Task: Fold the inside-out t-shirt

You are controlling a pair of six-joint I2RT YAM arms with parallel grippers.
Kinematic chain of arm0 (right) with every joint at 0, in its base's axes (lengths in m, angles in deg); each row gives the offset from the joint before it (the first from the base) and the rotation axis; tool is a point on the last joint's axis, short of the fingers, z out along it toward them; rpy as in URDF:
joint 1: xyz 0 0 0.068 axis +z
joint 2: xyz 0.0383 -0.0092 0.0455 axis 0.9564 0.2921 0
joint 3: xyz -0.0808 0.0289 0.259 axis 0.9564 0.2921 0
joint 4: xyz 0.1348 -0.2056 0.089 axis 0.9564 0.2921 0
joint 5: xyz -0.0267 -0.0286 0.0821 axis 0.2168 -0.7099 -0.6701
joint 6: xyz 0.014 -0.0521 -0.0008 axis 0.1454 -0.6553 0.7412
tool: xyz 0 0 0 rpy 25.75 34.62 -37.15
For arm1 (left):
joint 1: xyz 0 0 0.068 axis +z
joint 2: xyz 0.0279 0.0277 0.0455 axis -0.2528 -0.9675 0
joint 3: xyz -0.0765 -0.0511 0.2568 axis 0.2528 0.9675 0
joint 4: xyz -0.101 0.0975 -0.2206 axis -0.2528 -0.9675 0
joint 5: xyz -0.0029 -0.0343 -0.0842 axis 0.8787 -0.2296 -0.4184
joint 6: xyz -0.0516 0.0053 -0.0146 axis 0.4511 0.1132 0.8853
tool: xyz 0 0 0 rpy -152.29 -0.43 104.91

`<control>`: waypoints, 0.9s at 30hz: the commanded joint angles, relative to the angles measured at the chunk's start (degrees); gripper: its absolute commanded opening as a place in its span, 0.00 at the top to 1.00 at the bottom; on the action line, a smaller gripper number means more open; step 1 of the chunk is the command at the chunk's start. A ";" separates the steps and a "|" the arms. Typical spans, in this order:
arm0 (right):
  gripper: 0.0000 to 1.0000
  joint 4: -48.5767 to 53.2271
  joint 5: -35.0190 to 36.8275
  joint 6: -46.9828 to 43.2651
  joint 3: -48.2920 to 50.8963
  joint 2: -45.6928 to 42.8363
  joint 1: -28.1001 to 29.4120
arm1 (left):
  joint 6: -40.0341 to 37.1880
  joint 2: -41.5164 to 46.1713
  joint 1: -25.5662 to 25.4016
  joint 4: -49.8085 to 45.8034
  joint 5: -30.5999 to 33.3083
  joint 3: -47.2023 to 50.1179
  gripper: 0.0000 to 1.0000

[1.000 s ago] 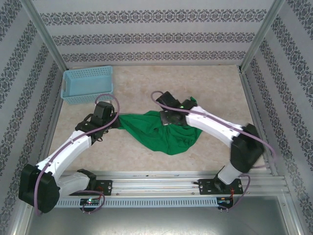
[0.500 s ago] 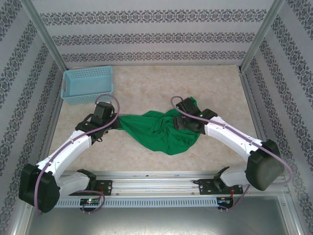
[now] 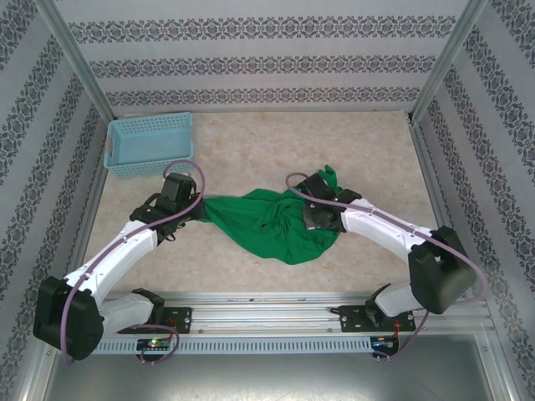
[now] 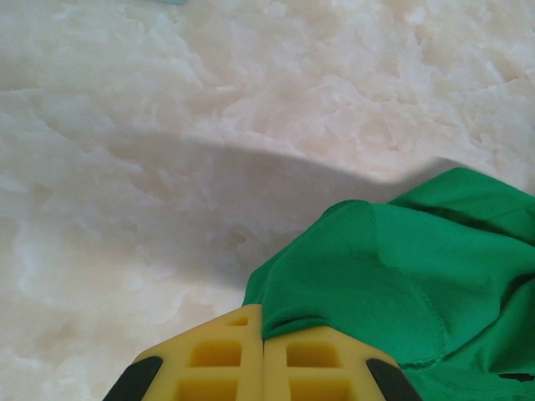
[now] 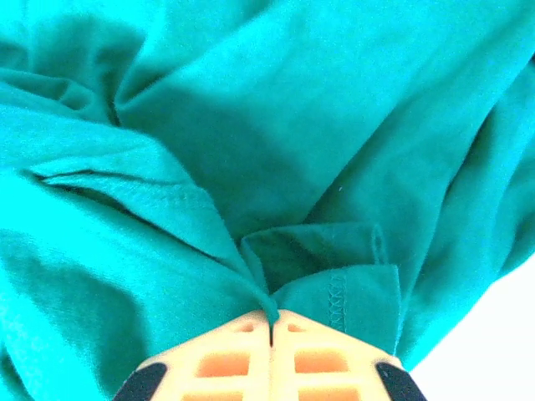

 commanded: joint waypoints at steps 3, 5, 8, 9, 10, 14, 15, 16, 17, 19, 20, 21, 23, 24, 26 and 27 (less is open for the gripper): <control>1.00 6.24 7.99 -0.71 -4.10 -8.78 -0.64 | -0.02 2.01 0.59 -2.40 1.52 -3.29 1.00; 1.00 9.01 11.64 -1.11 -5.60 -12.60 -0.80 | -0.39 2.58 0.73 -3.17 2.80 -4.72 1.00; 1.00 14.01 15.77 -2.42 -10.23 -18.81 -1.35 | -0.79 4.06 1.46 -4.84 4.31 -7.75 1.00; 1.00 15.92 17.04 -3.12 -12.54 -21.01 -1.52 | -0.89 4.98 1.85 -5.29 4.76 -8.91 1.00; 1.00 17.56 18.40 -3.56 -14.75 -22.89 -1.59 | -0.99 5.99 2.21 -5.65 5.37 -10.11 1.00; 1.00 21.72 22.40 -5.85 -24.68 -30.28 -2.48 | -1.25 10.64 3.54 -6.35 6.97 -14.46 1.00; 1.00 22.09 23.24 -6.32 -26.93 -32.14 -2.72 | -1.56 12.04 3.73 -6.20 7.37 -15.69 1.00; 1.00 22.33 23.84 -6.60 -28.88 -33.63 -2.91 | -1.81 13.50 3.74 -5.88 7.76 -16.69 1.00; 1.00 22.63 23.93 -6.81 -30.89 -34.66 -3.01 | -1.87 15.02 3.78 -5.33 7.83 -17.34 1.00; 1.00 22.93 22.63 -6.97 -34.72 -36.74 -3.06 | -1.96 18.83 3.79 -3.09 6.42 -18.41 1.00; 1.00 22.59 21.45 -7.20 -35.92 -37.58 -3.04 | -2.00 20.35 3.83 -1.68 5.24 -18.80 1.00; 1.00 22.26 19.82 -7.34 -37.54 -38.45 -3.02 | -2.04 21.65 3.78 -0.47 3.56 -19.67 1.00; 1.00 22.23 17.66 -7.05 -40.58 -39.35 -3.02 | -2.17 22.74 3.75 0.29 0.82 -22.40 1.00; 1.00 22.02 16.45 -7.00 -41.84 -39.67 -3.05 | -2.46 22.86 3.70 0.71 -0.92 -23.60 1.00; 1.00 20.66 14.98 -7.51 -42.26 -39.79 -3.02 | -2.69 22.46 3.70 1.21 -3.75 -25.45 1.00; 1.00 20.30 15.48 -7.53 -42.02 -39.58 -3.02 | -2.74 22.00 3.75 1.32 -4.43 -26.03 1.00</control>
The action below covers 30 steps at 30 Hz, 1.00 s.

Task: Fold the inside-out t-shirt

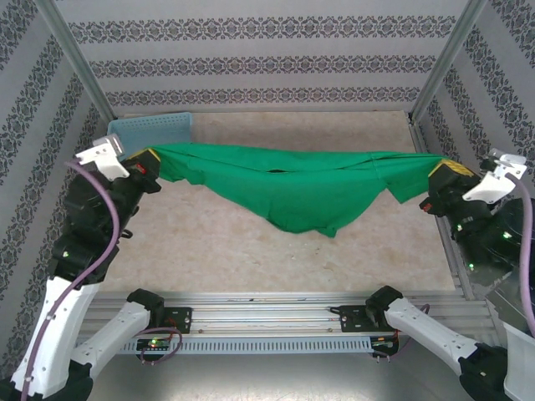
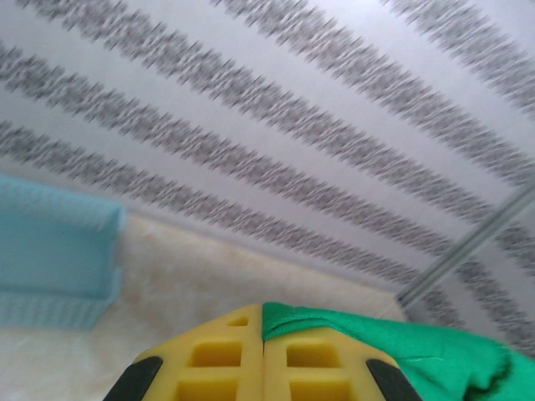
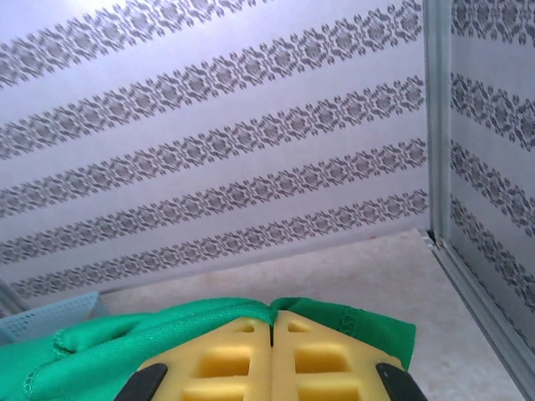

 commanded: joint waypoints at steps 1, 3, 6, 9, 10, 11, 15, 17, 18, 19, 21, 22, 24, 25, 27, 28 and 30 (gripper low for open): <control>1.00 -0.54 -0.70 -1.44 0.53 1.47 -0.39 | -1.74 -1.39 0.74 3.26 -4.02 -2.11 1.00; 1.00 -1.61 1.95 -2.20 3.03 3.11 -0.40 | -1.93 -3.29 0.75 3.34 -2.97 -1.95 1.00; 1.00 -2.08 7.39 -2.26 6.72 7.32 -0.64 | -3.77 -11.03 0.73 -0.42 -0.05 -3.61 1.00; 1.00 -3.25 7.29 -1.28 10.58 12.00 -4.42 | -5.20 -22.51 0.83 -8.83 4.98 -8.74 1.00; 1.00 -2.63 4.42 -0.12 10.74 14.04 -7.63 | -4.87 -26.25 0.84 -12.47 7.59 -11.47 1.00; 1.00 -2.02 0.80 1.06 10.42 15.73 -11.00 | -4.91 -29.15 0.97 -14.94 8.70 -13.67 1.00; 1.00 -3.14 -12.00 2.29 7.15 17.91 -20.60 | -5.26 -30.62 1.14 -13.47 4.82 -18.37 1.00; 1.00 -5.13 -13.25 0.37 5.13 15.66 -20.86 | -5.62 -26.58 1.12 -7.95 1.56 -17.70 1.00; 1.00 -5.87 -14.17 -0.39 4.26 14.56 -20.92 | -5.79 -24.72 1.14 -5.90 0.72 -17.48 1.00; 1.00 -6.61 -15.27 -0.88 3.41 13.11 -20.88 | -6.05 -22.65 1.12 -4.14 -0.15 -17.35 1.00; 1.00 -7.56 -17.44 -1.03 1.88 10.31 -20.88 | -6.16 -18.64 1.17 -1.27 -1.37 -16.90 1.00; 1.00 -7.91 -18.73 -1.03 1.12 8.77 -20.81 | -6.09 -16.56 1.20 0.18 -2.25 -16.50 1.00; 1.00 -8.24 -20.94 -0.60 -0.11 5.81 -20.78 | -5.97 -12.72 1.16 2.70 -4.49 -15.70 1.00; 1.00 -8.58 -22.27 -0.50 -0.57 4.17 -20.85 | -5.90 -10.98 1.15 3.80 -6.09 -15.39 1.00; 1.00 -9.37 -24.29 -0.20 -1.43 1.07 -20.81 | -5.81 -7.92 1.14 5.50 -8.78 -15.03 1.00; 1.00 -9.75 -25.10 -0.02 -2.00 -0.29 -20.79 | -5.72 -6.72 1.11 5.87 -9.87 -15.10 1.00; 1.00 -9.74 -26.35 0.35 -3.77 -2.03 -20.78 | -5.58 -4.60 1.17 6.06 -10.90 -15.45 1.00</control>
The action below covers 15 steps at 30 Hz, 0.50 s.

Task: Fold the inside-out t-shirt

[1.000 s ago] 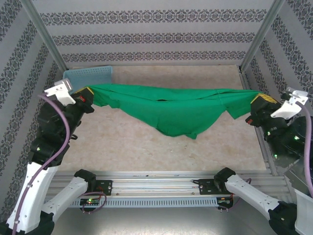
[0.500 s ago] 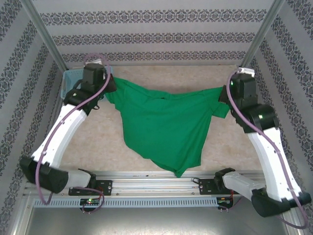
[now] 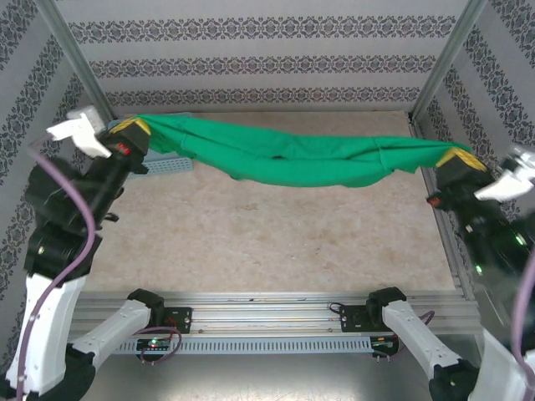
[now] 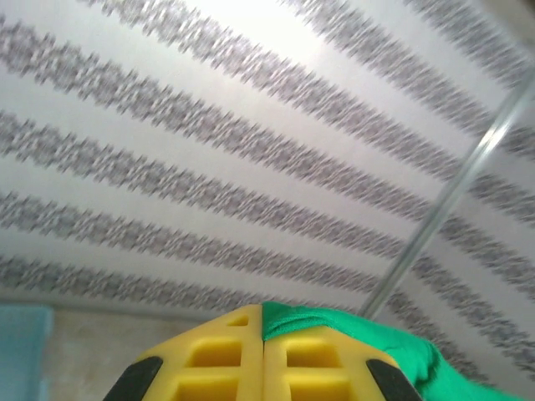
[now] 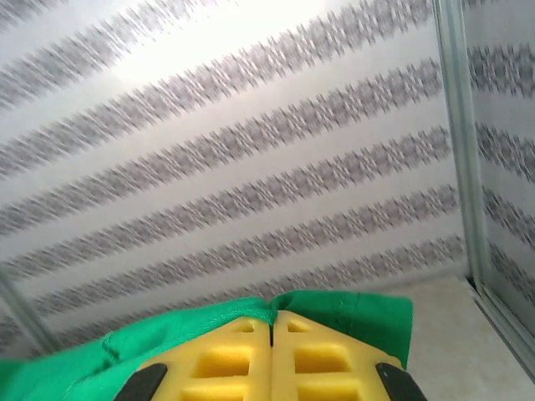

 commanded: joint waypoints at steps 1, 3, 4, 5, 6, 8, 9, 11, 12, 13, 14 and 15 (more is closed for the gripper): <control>1.00 -1.87 -4.32 0.44 -2.40 -1.32 -0.19 | -0.90 1.61 0.46 4.15 -4.23 -0.41 1.00; 1.00 -1.69 -3.55 0.55 -3.59 -1.44 -0.19 | -0.70 2.76 0.45 4.42 -3.85 -0.45 1.00; 1.00 -1.82 -2.69 0.43 -3.85 -1.12 -0.19 | -0.78 2.66 0.41 4.42 -3.77 -0.66 1.00; 1.00 -1.93 -1.50 0.30 -3.82 -0.74 -0.20 | -0.87 2.29 0.49 4.53 -3.68 -0.78 1.00; 1.00 -2.08 -0.03 0.16 -3.57 0.02 -0.20 | -0.97 1.38 0.48 4.63 -3.67 -0.97 1.00; 1.00 -2.75 3.90 -0.14 -2.55 1.92 -0.20 | -1.11 -1.38 0.45 4.63 -2.86 -1.32 1.00; 1.00 -3.17 5.63 -0.47 -1.82 2.97 -0.24 | -1.32 -2.89 0.48 4.56 -2.04 -1.48 1.00; 1.00 -4.73 9.95 -1.44 0.83 5.49 -0.21 | -1.98 -7.34 0.42 3.18 1.54 -2.17 1.00; 1.00 -5.28 11.90 -1.79 2.21 6.77 -0.19 | -2.47 -9.56 0.41 2.62 2.94 -2.54 1.00; 1.00 -6.30 13.63 -2.27 4.03 8.13 -0.20 | -2.98 -12.32 0.49 2.01 4.25 -2.88 1.00; 1.00 -7.72 14.90 -2.67 6.37 9.46 -0.27 | -3.41 -15.08 0.42 1.47 5.81 -3.23 1.00; 1.00 -8.87 15.73 -2.74 8.53 10.66 -0.37 | -3.71 -17.62 0.44 1.32 6.82 -3.26 1.00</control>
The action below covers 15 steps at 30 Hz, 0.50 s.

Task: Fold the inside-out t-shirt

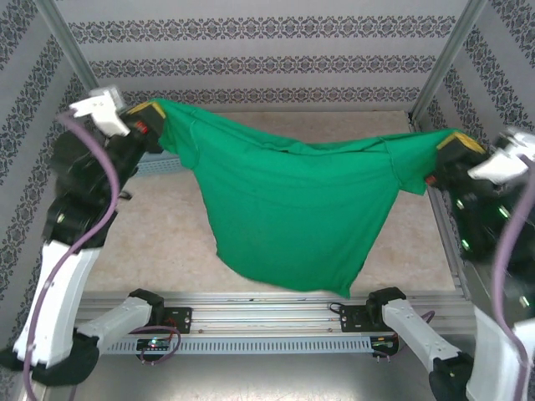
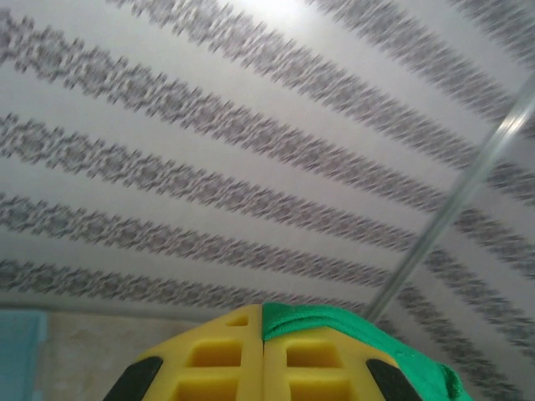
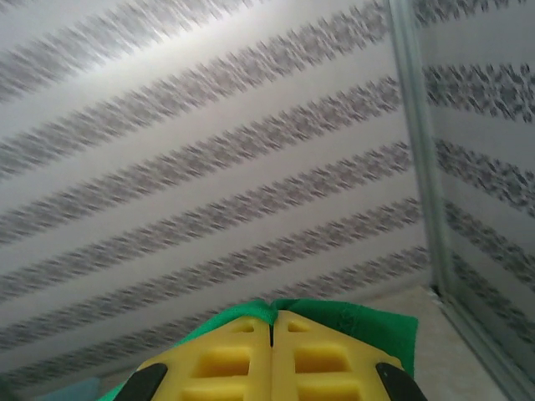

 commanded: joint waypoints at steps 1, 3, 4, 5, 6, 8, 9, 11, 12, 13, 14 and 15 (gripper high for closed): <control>1.00 -5.16 7.55 -1.46 7.24 5.55 -0.60 | -3.05 -8.65 0.41 -0.69 6.19 -0.36 1.00; 1.00 -8.23 6.62 -0.23 12.20 8.66 -1.41 | -3.28 -14.58 0.52 -0.81 8.55 -0.07 1.00; 1.00 -9.87 5.76 0.70 14.71 10.49 -1.89 | -3.38 -17.71 0.56 -0.68 9.45 0.03 1.00; 1.00 -11.61 5.09 1.54 17.56 12.39 -2.48 | -3.49 -20.57 0.54 0.07 10.34 0.40 1.00; 1.00 -13.14 4.78 2.23 19.42 14.17 -2.88 | -3.21 -23.07 0.52 0.71 11.20 0.69 1.00; 1.00 -16.13 4.34 3.68 22.41 18.59 -4.36 | -2.80 -28.88 0.80 2.35 12.52 0.71 1.00; 1.00 -17.41 4.15 4.17 23.28 20.52 -4.99 | -2.52 -31.47 0.91 2.79 13.08 0.37 1.00; 1.00 -19.48 3.54 5.25 24.09 25.19 -6.29 | -2.04 -37.16 1.35 3.31 13.47 -1.51 1.00; 1.00 -20.43 3.34 5.52 24.22 27.01 -6.72 | -1.93 -39.68 1.41 3.42 13.69 -2.49 1.00; 1.00 -21.50 3.40 5.59 24.26 29.07 -7.03 | -1.84 -42.23 1.48 3.51 14.39 -3.67 1.00; 1.00 -22.34 3.54 5.68 24.09 31.21 -7.38 | -1.79 -44.54 1.65 3.61 15.02 -4.72 1.00; 1.00 -22.79 3.52 5.79 23.72 32.97 -7.77 | -1.76 -46.42 1.79 3.53 15.89 -5.80 1.00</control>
